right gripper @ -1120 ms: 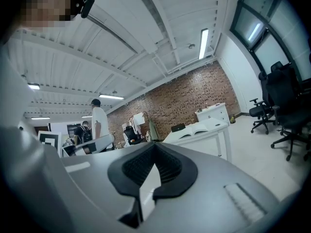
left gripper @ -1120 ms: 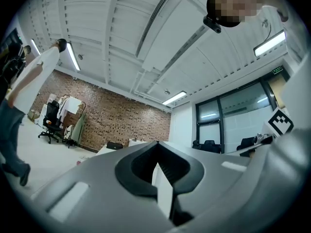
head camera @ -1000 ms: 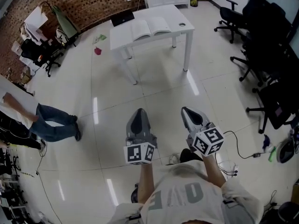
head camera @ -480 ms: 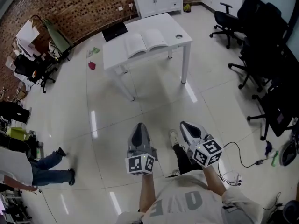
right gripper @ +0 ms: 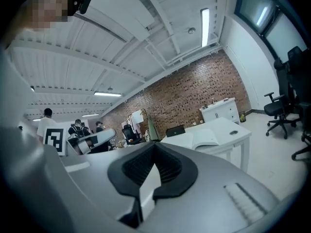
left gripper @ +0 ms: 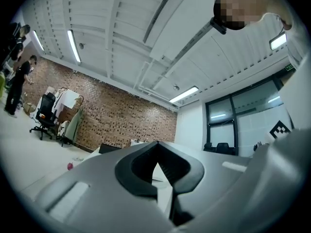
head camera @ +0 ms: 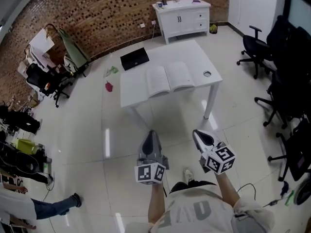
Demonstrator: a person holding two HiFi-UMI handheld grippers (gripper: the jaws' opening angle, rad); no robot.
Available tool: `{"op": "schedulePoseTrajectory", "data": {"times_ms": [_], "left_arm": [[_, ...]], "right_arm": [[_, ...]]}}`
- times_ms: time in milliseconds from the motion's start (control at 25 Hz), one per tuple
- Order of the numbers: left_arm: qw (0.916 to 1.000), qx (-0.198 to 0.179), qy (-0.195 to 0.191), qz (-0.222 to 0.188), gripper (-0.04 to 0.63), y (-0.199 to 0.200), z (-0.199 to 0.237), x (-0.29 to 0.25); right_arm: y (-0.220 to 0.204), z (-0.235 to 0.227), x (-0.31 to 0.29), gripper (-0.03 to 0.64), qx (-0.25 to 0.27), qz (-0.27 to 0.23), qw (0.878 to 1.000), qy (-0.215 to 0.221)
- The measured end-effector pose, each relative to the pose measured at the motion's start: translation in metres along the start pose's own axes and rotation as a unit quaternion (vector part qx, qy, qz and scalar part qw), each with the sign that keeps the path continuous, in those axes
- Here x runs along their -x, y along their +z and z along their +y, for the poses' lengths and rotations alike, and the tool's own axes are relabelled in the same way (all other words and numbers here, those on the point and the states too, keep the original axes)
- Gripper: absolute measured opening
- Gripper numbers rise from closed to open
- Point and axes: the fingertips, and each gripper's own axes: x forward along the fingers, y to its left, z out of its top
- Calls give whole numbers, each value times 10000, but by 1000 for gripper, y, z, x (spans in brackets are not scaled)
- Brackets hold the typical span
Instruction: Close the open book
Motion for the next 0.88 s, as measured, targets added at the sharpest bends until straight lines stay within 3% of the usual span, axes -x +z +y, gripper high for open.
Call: {"op": "schedulePoseTrajectory", "data": {"times_ms": [280,640,880], "left_arm": [[9990,335,47,289,15,-28,37,-76],[9982,141,-549,205,14,-28,80,-212],[9970,173,-713,236,15,-19,134,-287]], "right_arm": [[32,-31,-89,5,-321,-127,9993,158],[57,-80,-219,5,-673,-177,9975,128],[84,-75,-312,5,-502,-164,9980,337]]}}
